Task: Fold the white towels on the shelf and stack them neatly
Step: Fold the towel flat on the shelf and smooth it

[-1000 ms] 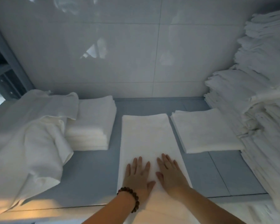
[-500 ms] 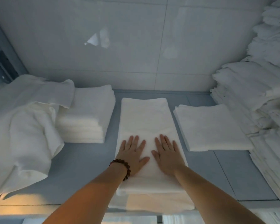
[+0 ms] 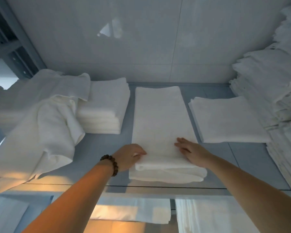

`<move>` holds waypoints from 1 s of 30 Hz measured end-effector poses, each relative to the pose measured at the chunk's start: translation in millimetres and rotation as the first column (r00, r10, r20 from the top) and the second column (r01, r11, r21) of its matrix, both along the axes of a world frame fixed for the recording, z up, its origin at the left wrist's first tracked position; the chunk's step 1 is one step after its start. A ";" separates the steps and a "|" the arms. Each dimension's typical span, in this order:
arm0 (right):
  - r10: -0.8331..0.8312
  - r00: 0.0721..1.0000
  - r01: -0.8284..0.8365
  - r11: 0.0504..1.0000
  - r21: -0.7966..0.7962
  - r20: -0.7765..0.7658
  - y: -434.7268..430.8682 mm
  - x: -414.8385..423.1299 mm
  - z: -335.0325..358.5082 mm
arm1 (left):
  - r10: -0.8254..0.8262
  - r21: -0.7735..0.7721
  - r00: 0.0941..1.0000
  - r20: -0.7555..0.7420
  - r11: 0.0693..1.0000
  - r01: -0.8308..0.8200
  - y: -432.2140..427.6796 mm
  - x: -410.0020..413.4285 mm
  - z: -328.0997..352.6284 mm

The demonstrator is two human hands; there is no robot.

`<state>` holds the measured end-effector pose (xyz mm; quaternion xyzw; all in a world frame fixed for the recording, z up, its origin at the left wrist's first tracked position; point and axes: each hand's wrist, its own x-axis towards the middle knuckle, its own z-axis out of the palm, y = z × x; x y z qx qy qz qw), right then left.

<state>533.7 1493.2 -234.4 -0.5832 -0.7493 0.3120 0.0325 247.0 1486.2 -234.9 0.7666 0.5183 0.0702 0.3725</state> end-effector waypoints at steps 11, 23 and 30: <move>-0.037 0.992 0.014 0.983 0.183 0.123 -75.4 28.0 12.2 | 0.178 0.142 0.983 -0.051 0.975 -0.169 -28.4 11.1 4.8; -0.325 0.944 0.320 0.872 0.369 -0.051 -95.4 21.8 0.7 | 0.460 0.313 0.871 0.173 0.813 -0.492 -37.9 36.7 23.8; -0.582 0.774 0.633 0.715 0.297 -0.250 -104.1 16.0 -1.0 | 0.608 0.456 0.788 0.102 0.675 -0.580 -64.2 38.2 21.1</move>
